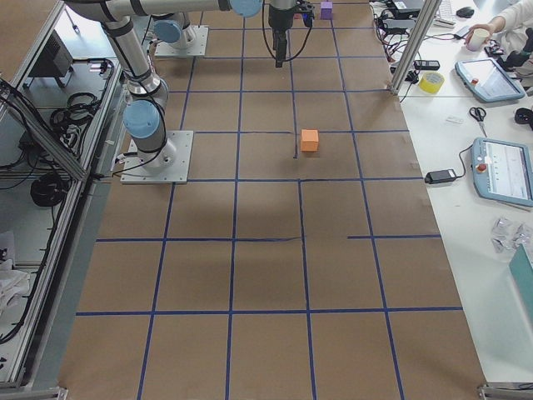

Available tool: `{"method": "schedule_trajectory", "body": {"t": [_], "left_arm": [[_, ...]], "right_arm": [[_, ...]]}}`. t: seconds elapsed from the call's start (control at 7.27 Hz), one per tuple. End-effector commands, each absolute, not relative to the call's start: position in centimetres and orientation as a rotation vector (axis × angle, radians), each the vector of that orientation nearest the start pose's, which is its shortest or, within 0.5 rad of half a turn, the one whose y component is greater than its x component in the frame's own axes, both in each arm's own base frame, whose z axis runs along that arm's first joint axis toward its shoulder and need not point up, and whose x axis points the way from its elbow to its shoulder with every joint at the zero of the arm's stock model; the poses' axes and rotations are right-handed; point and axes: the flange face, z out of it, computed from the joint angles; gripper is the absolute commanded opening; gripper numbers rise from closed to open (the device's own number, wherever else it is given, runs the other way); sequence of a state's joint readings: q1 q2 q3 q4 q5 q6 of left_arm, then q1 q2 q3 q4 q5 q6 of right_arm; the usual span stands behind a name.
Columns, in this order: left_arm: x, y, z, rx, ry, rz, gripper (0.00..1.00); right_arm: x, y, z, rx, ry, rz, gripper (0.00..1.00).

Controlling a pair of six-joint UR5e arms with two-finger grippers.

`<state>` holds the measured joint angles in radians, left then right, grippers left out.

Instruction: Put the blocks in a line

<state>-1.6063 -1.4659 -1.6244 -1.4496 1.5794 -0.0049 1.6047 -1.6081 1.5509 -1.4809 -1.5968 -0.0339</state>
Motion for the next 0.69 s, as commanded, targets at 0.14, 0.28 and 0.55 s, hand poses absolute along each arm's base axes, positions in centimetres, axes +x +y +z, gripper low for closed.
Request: {"method": "schedule_trajectory", "body": {"t": [0.14,0.28,0.55], "left_arm": [[-15.02,-45.73,52.4,0.049,3.126,-0.269,1.0],[-14.88,-45.8,52.57,0.047,3.125,-0.276,1.0],[-14.88,-45.79,52.55,0.047,3.125,-0.274,1.0]], "right_arm": [[14.63,-46.0,51.66,-0.022,3.168,0.018,1.0],[14.63,-46.07,51.61,-0.022,3.168,0.018,1.0],[14.72,-46.05,51.55,-0.029,3.166,0.018,1.0]]}}
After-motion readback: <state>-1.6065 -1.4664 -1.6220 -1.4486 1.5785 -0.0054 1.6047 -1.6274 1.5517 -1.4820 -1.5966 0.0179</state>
